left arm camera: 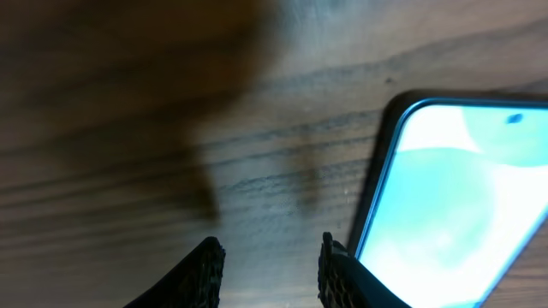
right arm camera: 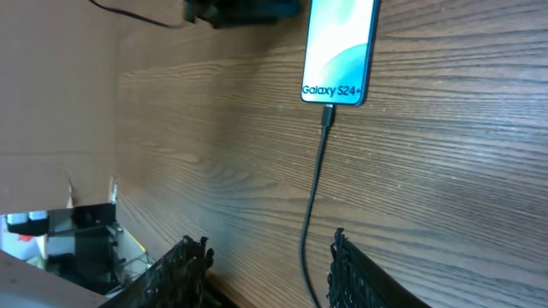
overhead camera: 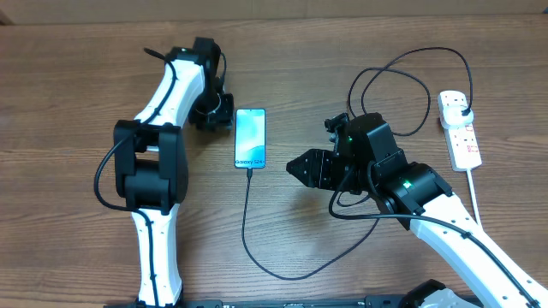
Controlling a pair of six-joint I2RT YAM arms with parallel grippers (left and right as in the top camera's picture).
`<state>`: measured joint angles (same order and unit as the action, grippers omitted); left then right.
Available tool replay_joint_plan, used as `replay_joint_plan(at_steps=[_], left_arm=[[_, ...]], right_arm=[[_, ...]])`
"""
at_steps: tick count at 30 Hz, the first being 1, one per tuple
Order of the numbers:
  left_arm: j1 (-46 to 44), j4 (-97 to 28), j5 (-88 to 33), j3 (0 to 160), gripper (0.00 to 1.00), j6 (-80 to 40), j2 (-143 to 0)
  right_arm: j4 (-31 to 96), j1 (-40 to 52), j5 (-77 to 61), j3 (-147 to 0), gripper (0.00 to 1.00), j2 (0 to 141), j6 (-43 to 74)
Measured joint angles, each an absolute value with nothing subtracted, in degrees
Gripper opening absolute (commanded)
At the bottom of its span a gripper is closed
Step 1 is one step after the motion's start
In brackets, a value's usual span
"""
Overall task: Plug charger to phone and switch on socket
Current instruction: 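Lower the phone flat onto the table with the left gripper and release, then raise the left arm away and move the right gripper to the power strip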
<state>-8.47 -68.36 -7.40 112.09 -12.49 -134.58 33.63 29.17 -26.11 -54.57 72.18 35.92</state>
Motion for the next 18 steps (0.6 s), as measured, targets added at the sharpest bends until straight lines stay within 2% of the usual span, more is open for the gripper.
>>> replay_joint_plan(at_steps=[3,6,8,13,15,18], left_arm=[[-8.08,-70.91,-6.46,115.5,0.41,-12.62,-131.02],[-7.81,-72.62,-6.15,119.2,0.44,-12.95,-123.63],[-7.84,-73.67,-6.42,121.34,0.47,-13.1,-117.1],[-7.84,-76.97,-9.54,123.5,0.48,-13.19,-102.69],[-7.84,-78.32,-11.29,123.59,0.5,-13.21,-98.85],[-7.84,-79.79,-13.1,123.63,0.62,-13.47,-95.53]], right_arm=[[34.79,29.17,-25.5,-54.57,0.45,72.18,34.15],[36.97,29.17,-23.92,-54.57,0.39,72.18,33.15],[38.35,29.17,-22.52,-54.57,0.3,72.18,32.58],[42.41,28.71,-18.44,-54.57,0.28,72.14,31.16],[44.62,27.57,-16.93,-54.59,0.19,71.7,30.55],[49.67,24.03,-15.16,-55.94,0.13,69.87,28.88]])
